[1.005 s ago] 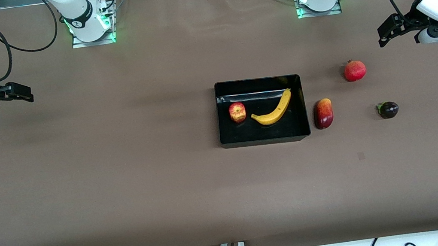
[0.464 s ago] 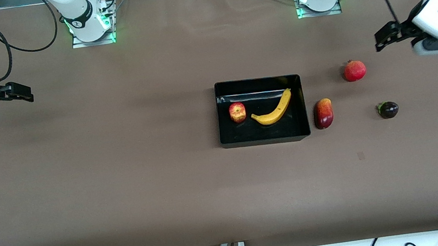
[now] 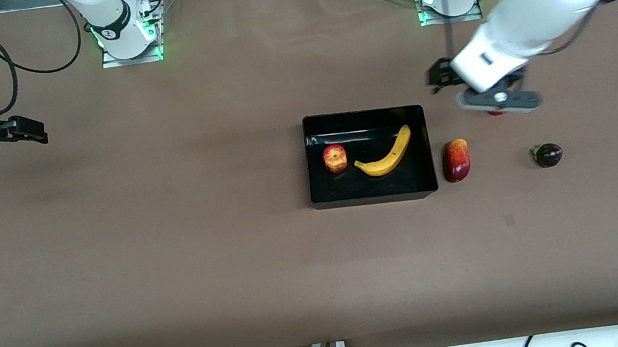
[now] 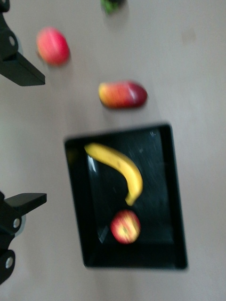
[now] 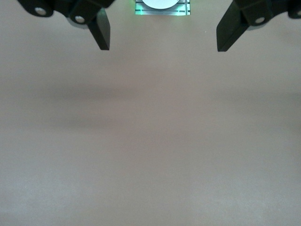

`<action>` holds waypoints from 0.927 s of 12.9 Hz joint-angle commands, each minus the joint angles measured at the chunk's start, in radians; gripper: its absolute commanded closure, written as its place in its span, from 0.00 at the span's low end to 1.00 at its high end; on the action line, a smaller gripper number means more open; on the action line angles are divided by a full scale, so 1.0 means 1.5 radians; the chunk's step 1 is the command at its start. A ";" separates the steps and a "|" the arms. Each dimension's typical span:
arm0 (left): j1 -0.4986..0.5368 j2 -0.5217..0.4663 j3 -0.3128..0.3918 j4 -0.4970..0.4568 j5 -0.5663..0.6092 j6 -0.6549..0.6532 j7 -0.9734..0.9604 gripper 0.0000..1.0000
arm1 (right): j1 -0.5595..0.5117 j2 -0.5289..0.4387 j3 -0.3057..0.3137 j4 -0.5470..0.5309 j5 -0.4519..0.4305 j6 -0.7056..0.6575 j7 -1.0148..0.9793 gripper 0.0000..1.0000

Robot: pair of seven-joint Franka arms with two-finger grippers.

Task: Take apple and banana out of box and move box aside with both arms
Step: 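Lower the left gripper into the tray and grasp the red apple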

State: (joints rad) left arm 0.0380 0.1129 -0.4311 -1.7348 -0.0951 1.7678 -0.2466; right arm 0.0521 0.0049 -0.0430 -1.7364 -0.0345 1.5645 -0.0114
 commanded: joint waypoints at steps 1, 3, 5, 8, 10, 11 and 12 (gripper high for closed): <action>-0.024 0.016 -0.037 -0.088 -0.019 0.158 -0.098 0.00 | 0.000 -0.001 0.000 0.006 0.007 -0.007 -0.003 0.00; -0.071 0.063 -0.037 -0.118 -0.016 0.277 -0.158 0.00 | -0.001 -0.001 -0.001 0.006 0.007 -0.007 -0.003 0.00; -0.114 0.129 -0.033 -0.117 -0.010 0.346 -0.161 0.00 | -0.001 -0.001 -0.001 0.006 0.007 -0.007 -0.003 0.00; -0.188 0.224 0.008 -0.103 0.025 0.426 -0.186 0.00 | -0.001 -0.001 -0.003 0.006 0.007 -0.008 -0.003 0.00; -0.217 0.271 0.033 -0.074 0.034 0.446 -0.194 0.00 | -0.001 -0.001 -0.003 0.006 0.007 -0.009 -0.003 0.00; -0.228 0.289 0.043 -0.059 0.034 0.446 -0.194 0.00 | -0.001 -0.001 -0.003 0.006 0.007 -0.009 -0.003 0.00; -0.241 0.306 0.053 -0.044 0.034 0.447 -0.198 0.00 | -0.001 -0.001 -0.003 0.006 0.007 -0.010 -0.003 0.00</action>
State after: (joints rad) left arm -0.2828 0.5201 -0.3851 -1.8758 -0.0754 2.4495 -0.5089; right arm 0.0520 0.0050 -0.0448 -1.7367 -0.0345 1.5645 -0.0114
